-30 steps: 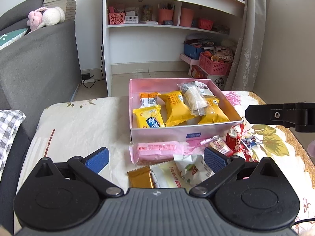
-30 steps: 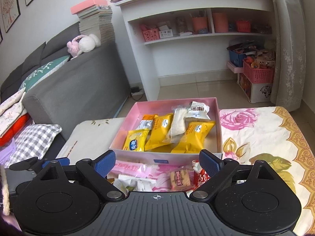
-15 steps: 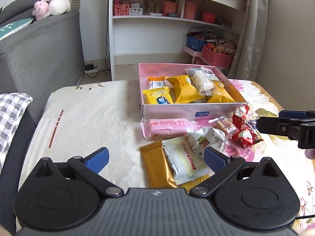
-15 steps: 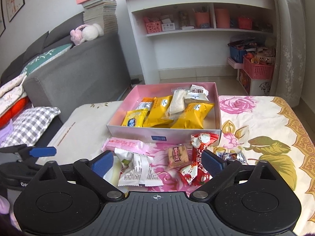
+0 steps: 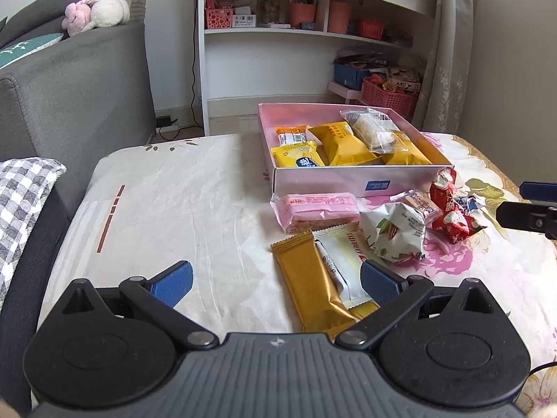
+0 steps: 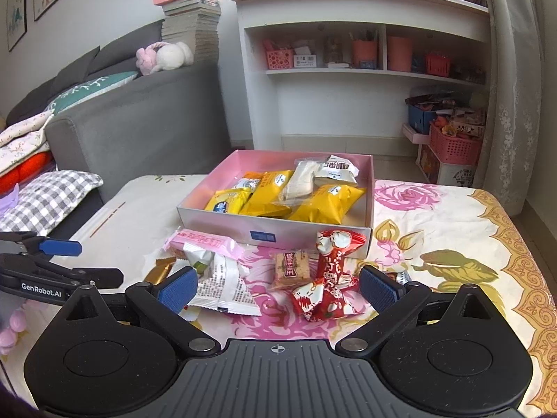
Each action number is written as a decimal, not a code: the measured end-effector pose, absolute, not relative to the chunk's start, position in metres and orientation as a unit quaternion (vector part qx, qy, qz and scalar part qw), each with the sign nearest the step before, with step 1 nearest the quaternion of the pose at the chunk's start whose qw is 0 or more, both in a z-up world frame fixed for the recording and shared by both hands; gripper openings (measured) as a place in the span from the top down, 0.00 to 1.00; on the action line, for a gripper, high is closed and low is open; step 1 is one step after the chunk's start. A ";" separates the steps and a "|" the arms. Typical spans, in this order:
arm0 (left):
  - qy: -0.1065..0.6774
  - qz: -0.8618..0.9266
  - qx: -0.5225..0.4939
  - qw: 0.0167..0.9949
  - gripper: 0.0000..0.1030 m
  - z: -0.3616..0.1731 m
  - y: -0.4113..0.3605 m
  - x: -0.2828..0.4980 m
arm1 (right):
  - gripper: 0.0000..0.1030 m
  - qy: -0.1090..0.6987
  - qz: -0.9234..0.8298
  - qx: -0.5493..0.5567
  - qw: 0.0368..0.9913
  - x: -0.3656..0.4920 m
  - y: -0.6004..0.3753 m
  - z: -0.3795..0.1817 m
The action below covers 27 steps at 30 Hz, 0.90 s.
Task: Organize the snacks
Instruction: 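Move both tools back toward the snack pile, then grasp gold bar packet with left tool while right tool grasps white-and-green wrapper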
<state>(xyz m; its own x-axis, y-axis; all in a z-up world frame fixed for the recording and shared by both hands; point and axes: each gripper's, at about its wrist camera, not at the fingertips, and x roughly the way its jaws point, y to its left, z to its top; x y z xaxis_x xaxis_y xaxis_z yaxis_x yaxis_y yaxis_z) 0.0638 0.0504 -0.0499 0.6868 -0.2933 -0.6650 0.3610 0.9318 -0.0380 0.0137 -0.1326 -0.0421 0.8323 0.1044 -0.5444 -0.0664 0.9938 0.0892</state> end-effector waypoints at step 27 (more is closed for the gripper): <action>0.421 -0.190 -0.009 0.887 0.45 -0.083 0.037 0.084 | 0.04 0.322 0.113 0.064 0.938 0.055 -0.096 -0.072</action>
